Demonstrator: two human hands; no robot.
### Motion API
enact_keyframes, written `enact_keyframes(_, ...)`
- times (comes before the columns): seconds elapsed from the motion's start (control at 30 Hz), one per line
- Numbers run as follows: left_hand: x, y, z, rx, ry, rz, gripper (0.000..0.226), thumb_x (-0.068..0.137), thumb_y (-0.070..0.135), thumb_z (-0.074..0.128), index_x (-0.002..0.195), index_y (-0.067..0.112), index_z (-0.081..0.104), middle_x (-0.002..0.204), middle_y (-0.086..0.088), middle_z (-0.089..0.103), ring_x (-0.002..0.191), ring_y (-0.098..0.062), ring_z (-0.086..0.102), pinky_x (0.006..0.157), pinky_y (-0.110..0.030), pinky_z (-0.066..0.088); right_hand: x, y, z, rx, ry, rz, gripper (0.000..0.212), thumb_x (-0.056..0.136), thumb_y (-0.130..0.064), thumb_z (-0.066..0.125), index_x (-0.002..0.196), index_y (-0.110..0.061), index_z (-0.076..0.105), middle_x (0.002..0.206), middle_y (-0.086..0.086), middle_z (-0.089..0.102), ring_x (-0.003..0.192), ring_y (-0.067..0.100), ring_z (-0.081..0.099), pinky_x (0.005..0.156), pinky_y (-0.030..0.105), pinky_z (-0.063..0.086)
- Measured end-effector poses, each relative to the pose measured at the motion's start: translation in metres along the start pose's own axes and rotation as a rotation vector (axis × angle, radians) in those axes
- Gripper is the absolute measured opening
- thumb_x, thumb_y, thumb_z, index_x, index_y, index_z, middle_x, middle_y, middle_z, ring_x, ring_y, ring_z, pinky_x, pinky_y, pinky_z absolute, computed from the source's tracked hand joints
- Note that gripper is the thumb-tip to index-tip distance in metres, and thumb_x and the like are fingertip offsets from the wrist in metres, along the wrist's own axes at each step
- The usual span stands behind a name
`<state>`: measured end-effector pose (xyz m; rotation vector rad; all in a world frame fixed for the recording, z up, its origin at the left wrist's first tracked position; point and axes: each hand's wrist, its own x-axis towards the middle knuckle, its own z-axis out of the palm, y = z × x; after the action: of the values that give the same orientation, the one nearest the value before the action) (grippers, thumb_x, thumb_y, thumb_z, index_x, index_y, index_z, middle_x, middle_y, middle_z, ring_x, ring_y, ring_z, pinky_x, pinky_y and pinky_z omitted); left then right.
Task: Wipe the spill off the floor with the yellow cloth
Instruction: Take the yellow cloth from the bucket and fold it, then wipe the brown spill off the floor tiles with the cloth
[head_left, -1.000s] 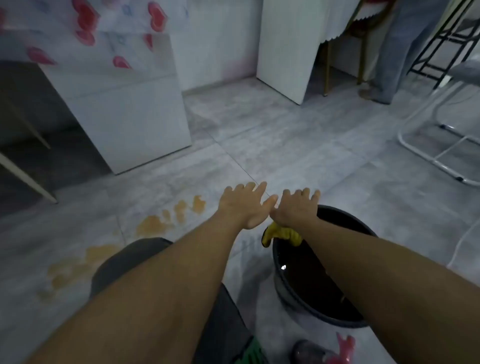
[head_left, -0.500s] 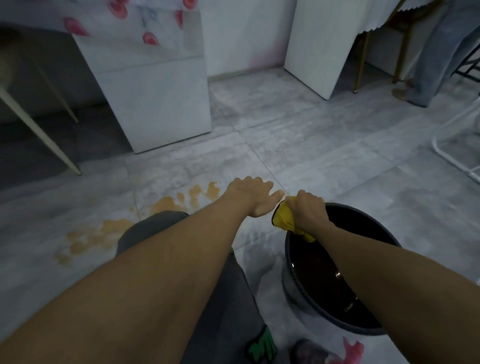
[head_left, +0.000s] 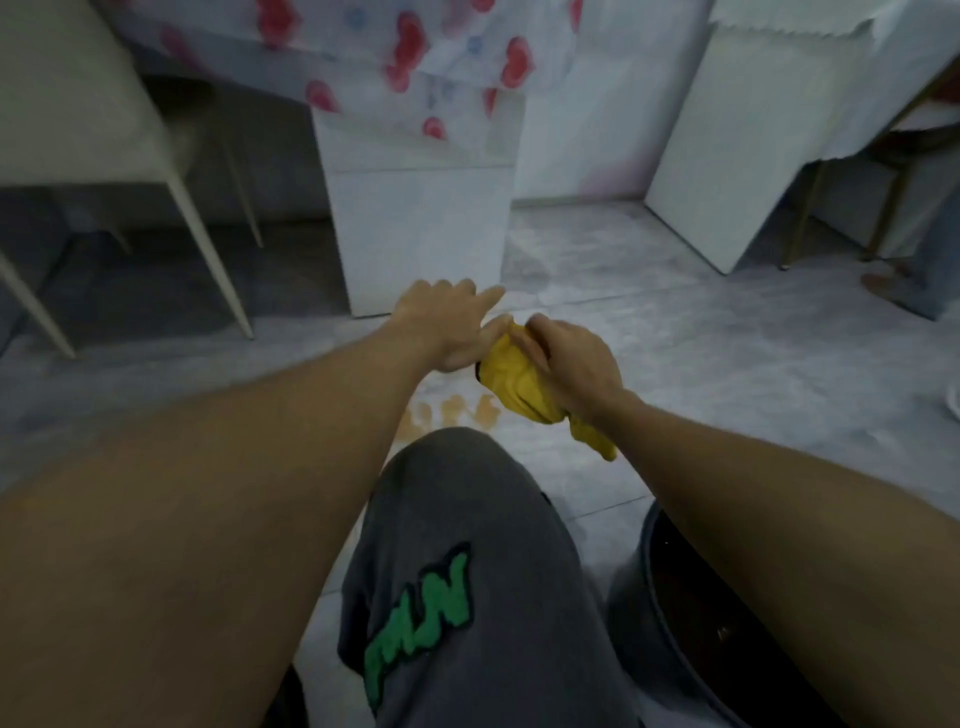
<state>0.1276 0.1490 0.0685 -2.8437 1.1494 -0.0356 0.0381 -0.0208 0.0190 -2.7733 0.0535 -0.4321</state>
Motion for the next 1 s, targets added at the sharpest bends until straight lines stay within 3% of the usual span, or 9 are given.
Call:
enact_keyframes(0.2,-0.036,-0.104,0.031,0.004,0.099,-0.221,0.068,0.099,0.061,0.013,0.155,0.025,0.026,0.144,-0.015,0.051,0.123,-0.04,0.052,0.099,-0.051,0.038,0.076,-0.087,0.066,0.045,-0.037,-0.296,0.028,0.108,-0.031,0.047,0.105,-0.006,0.06,0.09,0.018,0.066,0.079,0.04,0.061,0.062,0.044,0.042)
enact_keyframes(0.4,-0.085,-0.219,0.094,0.0,0.045,-0.424,0.07,0.099,0.062,0.014,0.157,0.025,0.023,0.145,-0.014,0.051,0.127,-0.04,0.05,0.105,-0.052,0.035,0.128,-0.169,0.169,0.168,-0.146,-0.49,0.03,0.108,-0.033,0.049,0.103,-0.008,0.066,0.096,0.018,0.071,0.088,0.042,0.063,0.069,0.046,0.044)
enact_keyframes(0.63,-0.128,-0.326,0.18,0.003,-0.083,-0.574,0.07,0.098,0.061,0.008,0.157,0.025,0.02,0.149,-0.015,0.048,0.132,-0.04,0.046,0.109,-0.053,0.032,0.166,-0.25,0.318,0.234,-0.362,-0.628,0.038,0.106,-0.04,0.051,0.101,-0.005,0.067,0.084,0.015,0.066,0.076,0.039,0.061,0.066,0.049,0.047)
enact_keyframes(0.73,-0.142,-0.356,0.222,0.036,-0.137,-0.599,0.068,0.1,0.057,0.01,0.158,0.022,0.016,0.15,-0.014,0.047,0.132,-0.038,0.046,0.107,-0.052,0.033,0.175,-0.271,0.386,0.12,-0.386,-0.63,0.045,0.105,-0.046,0.051,0.13,-0.01,0.063,0.109,0.018,0.065,0.103,0.04,0.058,0.086,0.049,0.046)
enact_keyframes(0.83,-0.158,-0.373,0.269,0.021,-0.205,-0.627,0.067,0.101,0.056,0.011,0.158,0.021,0.012,0.154,-0.013,0.041,0.135,-0.037,0.043,0.11,-0.051,0.031,0.168,-0.273,0.45,-0.035,-0.456,-0.5,0.06,0.103,-0.053,0.049,0.152,-0.019,0.042,0.144,0.02,0.048,0.134,0.041,0.039,0.114,0.052,0.031)
enact_keyframes(1.0,-0.181,-0.371,0.348,-0.005,-0.344,-0.67,0.07,0.1,0.058,0.011,0.159,0.021,0.005,0.162,-0.009,0.028,0.142,-0.036,0.033,0.114,-0.052,0.026,0.138,-0.267,0.517,-0.062,-0.654,-0.404,0.06,0.1,-0.061,0.043,0.151,-0.03,0.037,0.158,0.016,0.035,0.147,0.043,0.023,0.119,0.068,0.016)
